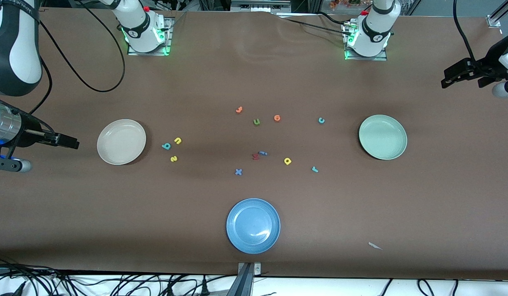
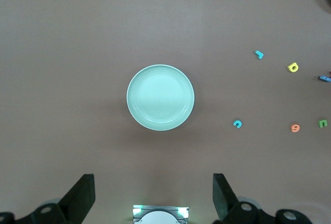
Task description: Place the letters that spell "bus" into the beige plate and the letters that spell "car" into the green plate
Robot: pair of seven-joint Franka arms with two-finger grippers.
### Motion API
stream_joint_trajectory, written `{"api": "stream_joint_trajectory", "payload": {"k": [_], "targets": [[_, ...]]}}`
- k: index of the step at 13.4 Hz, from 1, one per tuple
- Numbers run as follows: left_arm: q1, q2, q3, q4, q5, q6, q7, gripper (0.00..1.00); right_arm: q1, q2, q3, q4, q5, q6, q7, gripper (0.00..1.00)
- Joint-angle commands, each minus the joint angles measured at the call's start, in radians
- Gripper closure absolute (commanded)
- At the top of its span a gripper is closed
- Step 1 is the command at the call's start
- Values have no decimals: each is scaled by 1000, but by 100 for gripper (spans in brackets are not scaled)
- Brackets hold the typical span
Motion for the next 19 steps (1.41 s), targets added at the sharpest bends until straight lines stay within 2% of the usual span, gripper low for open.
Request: {"api": "stream_joint_trajectory", "payload": {"k": [1,19], "targets": [[0,14,-1,34,14,-24,-12,0,-6,-15,5,-18,-3,13,11,1],[9,27,-1,33,14,-24,2,0,-6,-15,5,-20,-1,9,15,1]]}}
